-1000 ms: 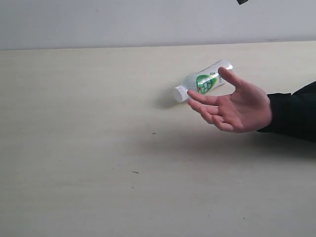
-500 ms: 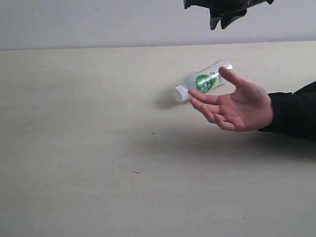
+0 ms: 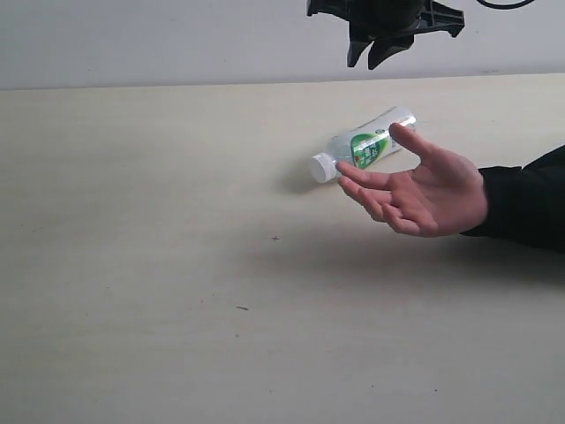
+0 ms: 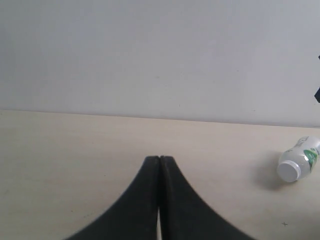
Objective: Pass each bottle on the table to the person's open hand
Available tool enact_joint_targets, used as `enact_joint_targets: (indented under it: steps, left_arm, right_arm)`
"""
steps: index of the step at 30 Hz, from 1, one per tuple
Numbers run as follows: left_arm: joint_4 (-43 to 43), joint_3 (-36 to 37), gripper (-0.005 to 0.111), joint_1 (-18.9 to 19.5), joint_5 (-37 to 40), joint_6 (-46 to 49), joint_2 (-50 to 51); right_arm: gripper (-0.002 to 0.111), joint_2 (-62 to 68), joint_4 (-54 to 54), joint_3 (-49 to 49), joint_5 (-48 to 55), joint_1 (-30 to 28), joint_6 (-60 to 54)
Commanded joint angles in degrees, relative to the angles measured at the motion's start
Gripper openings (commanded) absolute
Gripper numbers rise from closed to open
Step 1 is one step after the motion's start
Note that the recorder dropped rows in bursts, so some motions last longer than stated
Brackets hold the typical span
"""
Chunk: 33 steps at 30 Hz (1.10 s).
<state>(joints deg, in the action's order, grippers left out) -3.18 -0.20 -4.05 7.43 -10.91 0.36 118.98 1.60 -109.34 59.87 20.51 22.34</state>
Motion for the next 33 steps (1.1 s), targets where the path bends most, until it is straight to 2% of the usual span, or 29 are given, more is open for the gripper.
enact_joint_targets:
  steps: [1,16,26,30,33]
  left_arm:
    - [0.4,0.2,0.000,0.1,0.0,0.1,-0.4]
    - [0.4,0.2,0.000,0.1,0.0,0.1,-0.4]
    - [0.4,0.2,0.000,0.1,0.0,0.1,-0.4]
    - [0.4,0.2,0.000,0.1,0.0,0.1,-0.4]
    - [0.4,0.2,0.000,0.1,0.0,0.1,-0.4]
  right_arm:
    - [0.027,-0.2,-0.1,-0.4,0.4,-0.2,0.3]
    - [0.027,-0.2,0.0,-0.4,1.4,-0.2,0.3]
    - [0.027,-0.2,-2.4,-0.4,-7.0,-0.2,0.7]
    - [0.027,-1.5,-0.5,-0.4,-7.3,-0.2,1.3]
    - [0.017,-1.5,-0.4,-0.4,-5.6,-0.2,5.3]
